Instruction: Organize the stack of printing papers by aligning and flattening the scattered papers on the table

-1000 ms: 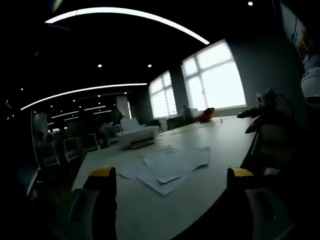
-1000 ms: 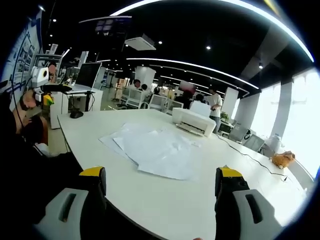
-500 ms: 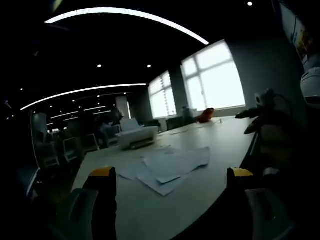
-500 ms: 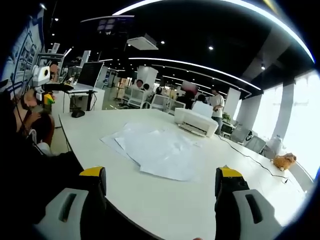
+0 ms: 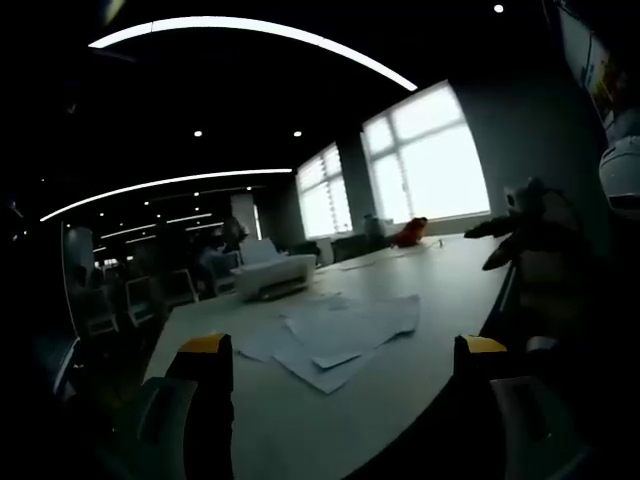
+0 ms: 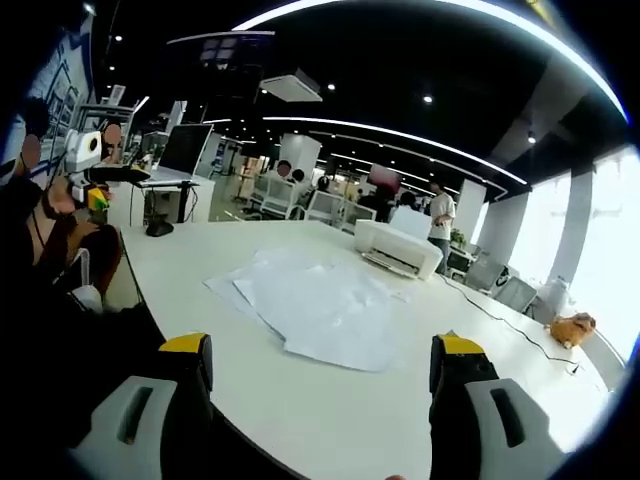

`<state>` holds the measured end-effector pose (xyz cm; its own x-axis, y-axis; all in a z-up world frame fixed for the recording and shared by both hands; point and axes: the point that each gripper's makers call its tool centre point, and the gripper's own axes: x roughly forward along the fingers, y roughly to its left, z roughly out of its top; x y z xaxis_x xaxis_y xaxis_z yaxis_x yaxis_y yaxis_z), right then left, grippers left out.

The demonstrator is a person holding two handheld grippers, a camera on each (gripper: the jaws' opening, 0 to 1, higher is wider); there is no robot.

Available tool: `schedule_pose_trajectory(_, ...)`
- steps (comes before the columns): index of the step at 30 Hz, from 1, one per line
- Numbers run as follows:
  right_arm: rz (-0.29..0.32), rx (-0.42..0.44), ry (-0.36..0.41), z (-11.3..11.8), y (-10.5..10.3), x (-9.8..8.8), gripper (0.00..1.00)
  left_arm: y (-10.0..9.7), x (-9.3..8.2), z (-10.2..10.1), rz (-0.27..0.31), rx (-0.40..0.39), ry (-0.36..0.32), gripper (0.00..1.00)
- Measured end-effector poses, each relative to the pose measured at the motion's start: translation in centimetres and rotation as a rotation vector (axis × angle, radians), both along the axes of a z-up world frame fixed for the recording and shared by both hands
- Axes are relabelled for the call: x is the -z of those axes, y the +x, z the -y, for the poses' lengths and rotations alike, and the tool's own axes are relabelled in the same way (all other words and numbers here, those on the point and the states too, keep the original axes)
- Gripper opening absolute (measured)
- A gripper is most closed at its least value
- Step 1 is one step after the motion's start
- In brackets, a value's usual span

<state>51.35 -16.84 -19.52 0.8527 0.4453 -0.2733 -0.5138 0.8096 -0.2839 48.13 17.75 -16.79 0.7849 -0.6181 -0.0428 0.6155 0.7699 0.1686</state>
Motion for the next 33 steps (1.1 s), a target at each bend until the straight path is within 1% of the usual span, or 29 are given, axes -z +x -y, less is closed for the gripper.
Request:
schedule_pose_trajectory(12, 0.007, -0.027, -0.002, -1.2, 1.0, -0.4, 0.84, -0.2, -0.3, 0.1, 0.008, 0.007, -0.004, 0.94)
schedule_pose_trajectory(22, 0.008, -0.048, -0.001, -2.2, 1.3, -0.6, 0.84, -0.2, -0.3, -0.2, 0.013, 0.007, -0.010, 0.94)
schedule_pose_trajectory(33, -0.001, -0.073, -0.013, -3.8, 1.8, 0.0, 0.84, -0.3, -0.1, -0.2, 0.010, 0.013, -0.010, 0.94)
